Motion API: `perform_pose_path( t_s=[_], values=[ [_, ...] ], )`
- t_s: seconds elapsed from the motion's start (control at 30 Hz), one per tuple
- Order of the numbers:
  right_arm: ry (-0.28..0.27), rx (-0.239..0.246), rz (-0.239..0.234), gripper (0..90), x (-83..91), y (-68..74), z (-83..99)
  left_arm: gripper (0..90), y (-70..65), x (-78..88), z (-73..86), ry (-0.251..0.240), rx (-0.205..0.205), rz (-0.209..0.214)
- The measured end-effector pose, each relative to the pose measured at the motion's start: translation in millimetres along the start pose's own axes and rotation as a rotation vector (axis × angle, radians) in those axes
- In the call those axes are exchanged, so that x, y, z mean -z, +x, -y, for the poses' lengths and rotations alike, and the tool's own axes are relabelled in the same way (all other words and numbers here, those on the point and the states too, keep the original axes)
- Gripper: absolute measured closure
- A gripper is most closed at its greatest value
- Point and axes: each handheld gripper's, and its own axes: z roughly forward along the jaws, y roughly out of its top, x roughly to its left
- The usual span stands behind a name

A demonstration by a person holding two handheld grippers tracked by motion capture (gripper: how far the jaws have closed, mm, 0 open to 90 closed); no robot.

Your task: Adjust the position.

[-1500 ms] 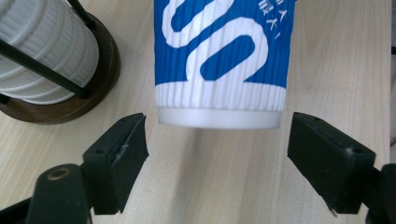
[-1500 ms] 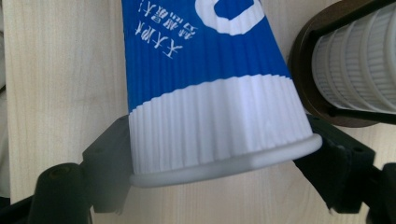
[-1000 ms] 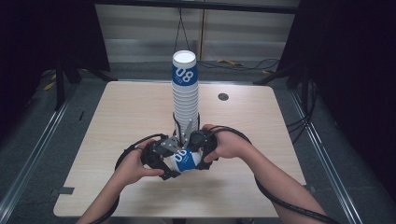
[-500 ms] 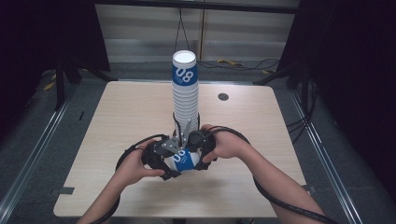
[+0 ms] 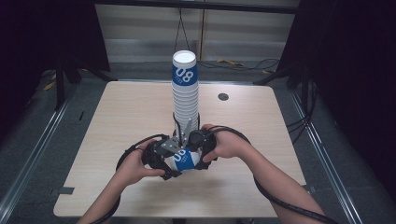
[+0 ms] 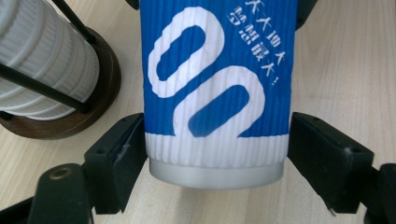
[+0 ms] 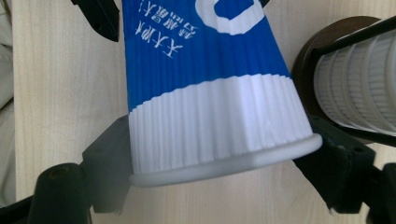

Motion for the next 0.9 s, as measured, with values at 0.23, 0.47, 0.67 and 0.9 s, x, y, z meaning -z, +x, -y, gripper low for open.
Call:
perform_pose_path(
  t_s=[0.23, 0.47, 0.67, 0.9],
  values=[
    [0.003, -0.024, -0.005, 18.8, 0.4, 1.4, -1.0, 23.1, -1.3, -0.3, -0.8, -0.006, -0.027, -0.01],
    [-0.018, -0.014, -0.003, 18.8, 1.7, -1.3, -0.3, 23.1, 0.0, 1.1, 0.4, -0.016, -0.034, -0.021],
    [-0.026, -0.023, -0.007, 18.8, 3.0, -1.1, -1.8, 23.4, -1.7, 1.1, -0.3, -0.039, -0.05, -0.047],
    [-0.038, -0.017, -0.008, 18.8, 3.3, -1.8, -1.4, 28.7, -2.6, 1.1, 0.1, -0.036, -0.078, -0.066]
  ],
)
